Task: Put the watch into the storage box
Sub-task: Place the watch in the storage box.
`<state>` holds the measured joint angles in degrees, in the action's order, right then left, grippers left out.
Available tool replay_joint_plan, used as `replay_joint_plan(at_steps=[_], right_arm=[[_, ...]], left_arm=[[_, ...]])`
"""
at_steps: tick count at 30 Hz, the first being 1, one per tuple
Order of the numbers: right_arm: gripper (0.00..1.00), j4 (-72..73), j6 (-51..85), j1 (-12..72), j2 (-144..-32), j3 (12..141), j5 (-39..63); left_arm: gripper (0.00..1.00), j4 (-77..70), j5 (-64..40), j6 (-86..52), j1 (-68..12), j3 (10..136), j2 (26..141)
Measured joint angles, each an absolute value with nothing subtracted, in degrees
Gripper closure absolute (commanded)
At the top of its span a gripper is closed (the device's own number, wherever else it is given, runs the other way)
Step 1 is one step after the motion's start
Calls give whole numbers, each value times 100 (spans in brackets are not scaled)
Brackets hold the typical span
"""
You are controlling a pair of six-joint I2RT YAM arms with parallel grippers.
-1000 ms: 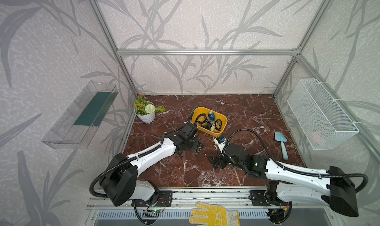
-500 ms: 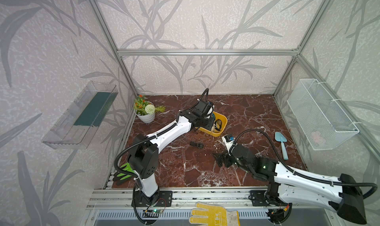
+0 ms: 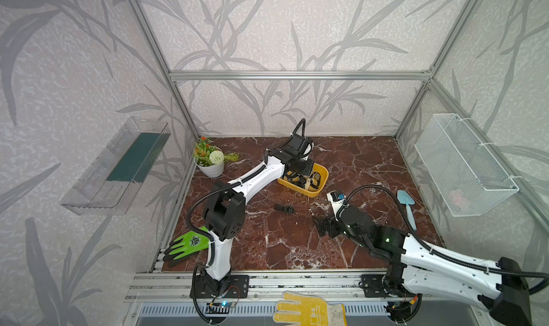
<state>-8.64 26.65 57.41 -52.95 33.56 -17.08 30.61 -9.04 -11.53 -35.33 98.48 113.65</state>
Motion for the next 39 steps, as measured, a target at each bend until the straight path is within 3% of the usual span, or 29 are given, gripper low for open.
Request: replay_joint_plan(at_steps=[15, 18, 20, 24, 26, 34, 39], right_arm=[[1, -888, 2722, 5631, -5288, 3312, -1702], [1, -888, 2724, 5623, -5323, 3312, -1702], [1, -888, 2724, 5607, -5347, 3315, -1699], [1, -888, 2722, 5566, -5360, 3315, -1695], [1, -886, 2718, 5531, -5363, 3315, -1684], [1, -891, 2674, 5280, -5516, 3433, -1577], [0, -943, 2674, 5194, -5826, 3667, -1555]], left_arm=[[96, 2985, -864, -1155, -3476, 9800, 12095], [78, 2958, -864, -1194, -3476, 9736, 12110], [60, 2915, -862, -1214, -3476, 9708, 12103], [42, 2860, -875, -1245, -3476, 9609, 11959], [1, 2834, -882, -1282, -3476, 9561, 11793], [1, 2504, -722, -1306, -3474, 9089, 10433], [1, 2084, -270, -1363, -3470, 8086, 9107]])
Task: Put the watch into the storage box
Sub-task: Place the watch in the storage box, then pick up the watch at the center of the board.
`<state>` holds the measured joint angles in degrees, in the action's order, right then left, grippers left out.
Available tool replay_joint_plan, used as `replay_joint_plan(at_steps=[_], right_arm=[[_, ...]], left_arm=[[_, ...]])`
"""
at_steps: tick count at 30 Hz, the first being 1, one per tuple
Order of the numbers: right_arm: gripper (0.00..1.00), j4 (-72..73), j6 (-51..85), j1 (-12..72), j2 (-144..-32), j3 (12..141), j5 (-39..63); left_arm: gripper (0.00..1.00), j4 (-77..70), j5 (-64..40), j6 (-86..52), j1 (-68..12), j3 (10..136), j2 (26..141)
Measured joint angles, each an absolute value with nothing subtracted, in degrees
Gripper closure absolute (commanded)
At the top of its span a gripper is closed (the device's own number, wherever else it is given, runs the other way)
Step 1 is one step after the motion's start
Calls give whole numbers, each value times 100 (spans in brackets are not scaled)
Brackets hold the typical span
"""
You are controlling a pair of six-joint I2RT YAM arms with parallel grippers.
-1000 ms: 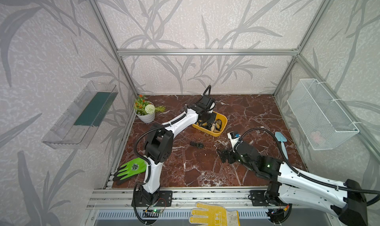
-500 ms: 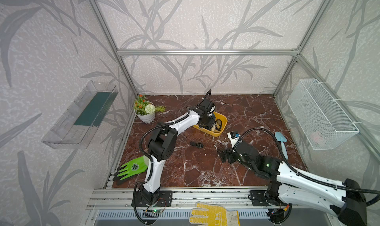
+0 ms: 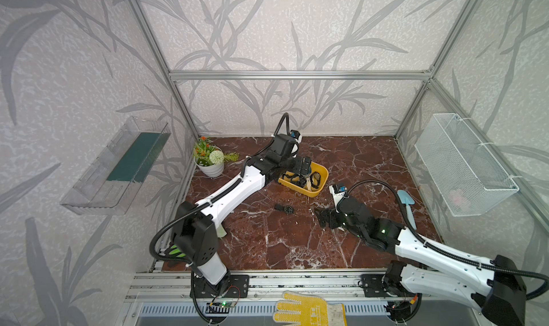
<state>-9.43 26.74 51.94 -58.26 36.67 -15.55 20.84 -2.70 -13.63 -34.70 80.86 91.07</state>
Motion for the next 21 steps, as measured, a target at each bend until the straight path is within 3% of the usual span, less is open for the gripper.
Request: replay_joint_plan(at_steps=[10, 15, 21], right_arm=[[3, -1055, 2445, 5336, -7299, 4469, -1420], [6, -867, 2222, 5483, -8313, 4952, -1055], [23, -617, 1778, 5474, -9378, 5557, -506]], left_arm=[[1, 1927, 523, -1835, -3433, 4633, 5603], [1, 2226, 613, -2268, -3435, 3476, 3841], [1, 2449, 622, -2934, -3439, 2593, 2233]])
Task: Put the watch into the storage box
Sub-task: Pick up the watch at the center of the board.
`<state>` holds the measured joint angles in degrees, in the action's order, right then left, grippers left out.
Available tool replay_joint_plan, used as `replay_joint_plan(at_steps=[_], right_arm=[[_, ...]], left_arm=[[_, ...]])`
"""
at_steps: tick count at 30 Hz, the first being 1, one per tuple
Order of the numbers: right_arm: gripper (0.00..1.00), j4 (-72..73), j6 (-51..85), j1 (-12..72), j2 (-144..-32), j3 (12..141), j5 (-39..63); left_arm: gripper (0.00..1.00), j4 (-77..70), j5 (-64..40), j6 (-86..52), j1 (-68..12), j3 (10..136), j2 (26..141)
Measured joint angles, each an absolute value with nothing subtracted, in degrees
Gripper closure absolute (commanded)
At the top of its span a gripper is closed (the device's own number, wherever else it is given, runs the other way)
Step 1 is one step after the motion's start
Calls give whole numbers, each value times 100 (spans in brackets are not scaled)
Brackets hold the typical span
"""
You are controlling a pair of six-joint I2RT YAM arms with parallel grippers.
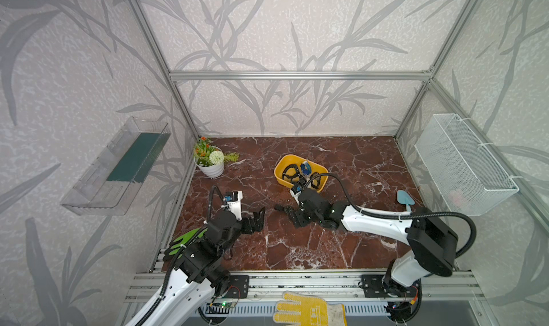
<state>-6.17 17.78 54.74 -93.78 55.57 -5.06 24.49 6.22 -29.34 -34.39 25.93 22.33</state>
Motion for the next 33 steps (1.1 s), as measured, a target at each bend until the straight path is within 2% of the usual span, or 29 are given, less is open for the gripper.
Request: replay_joint_plan(at_steps=[5, 13, 19, 28, 30, 33], right_arm=[[25, -346, 1365, 5380, -10068, 6031, 32], [25, -163, 906, 5166, -10803, 6536, 587], [36, -152, 676, 5050, -11137, 6973, 832], [37, -154, 469, 5063, -11421, 7098, 982], [45, -154, 438, 5063, -11456, 7098, 993], [49, -161, 384, 5063, -11579, 7166, 993]], left_arm=[[1, 2724, 589, -3127, -3439, 2432, 1833], [1, 2700, 290, -3120, -3444, 2427, 2259], [1, 2657, 180, -3107, -3444, 2425, 2462], [1, 2646, 165, -3114, -3444, 2425, 2355], [1, 2637, 167, -3116, -3444, 2425, 2311], [1, 2633, 165, -3127, -3444, 2425, 2270]])
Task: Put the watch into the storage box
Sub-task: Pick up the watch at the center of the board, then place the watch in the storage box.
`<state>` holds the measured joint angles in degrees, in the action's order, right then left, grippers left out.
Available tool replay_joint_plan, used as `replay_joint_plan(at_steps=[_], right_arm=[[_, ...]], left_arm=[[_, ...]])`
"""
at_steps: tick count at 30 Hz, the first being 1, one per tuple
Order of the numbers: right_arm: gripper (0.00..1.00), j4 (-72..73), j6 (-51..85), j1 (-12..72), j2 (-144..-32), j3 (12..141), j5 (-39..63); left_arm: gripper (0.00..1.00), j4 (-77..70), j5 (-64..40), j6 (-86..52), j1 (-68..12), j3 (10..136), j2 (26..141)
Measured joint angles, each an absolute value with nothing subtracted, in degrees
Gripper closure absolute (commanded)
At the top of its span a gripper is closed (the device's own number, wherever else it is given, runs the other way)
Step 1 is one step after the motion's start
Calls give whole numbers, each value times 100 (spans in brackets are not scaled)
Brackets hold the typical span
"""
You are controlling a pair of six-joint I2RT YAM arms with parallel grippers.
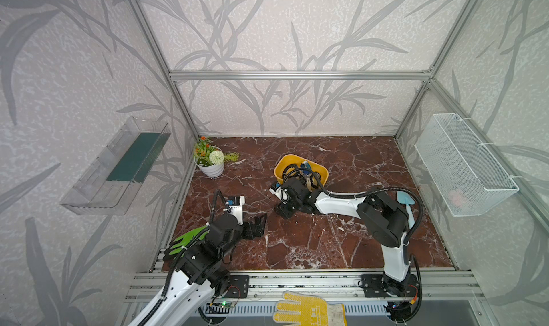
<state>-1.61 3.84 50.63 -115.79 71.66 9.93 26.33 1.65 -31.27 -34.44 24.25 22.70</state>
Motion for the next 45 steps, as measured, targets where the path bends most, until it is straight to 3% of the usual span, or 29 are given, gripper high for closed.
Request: replay_joint_plan(at_steps=[9, 16, 26, 35, 45], right_arm=[[67, -187, 285, 5074, -11738, 7395, 1013], [76, -193, 255, 5122, -11773, 7408, 1013], [77, -316, 231, 5127, -11690, 7408, 932], [79, -805, 316, 5127, -10792, 7430, 523], [79, -1621, 338, 4952, -10401, 8206, 97]], left_arm=[[1, 2613, 165, -3153, -3444, 2381, 2259], [1, 2611, 165, -3155, -3446, 2381, 2268], [1, 2458, 84, -3153, -3444, 2370, 2394], [1, 2233, -174, -3103, -3446, 2368, 2853], [1, 1964, -311, -2995, -3446, 2368, 3015]])
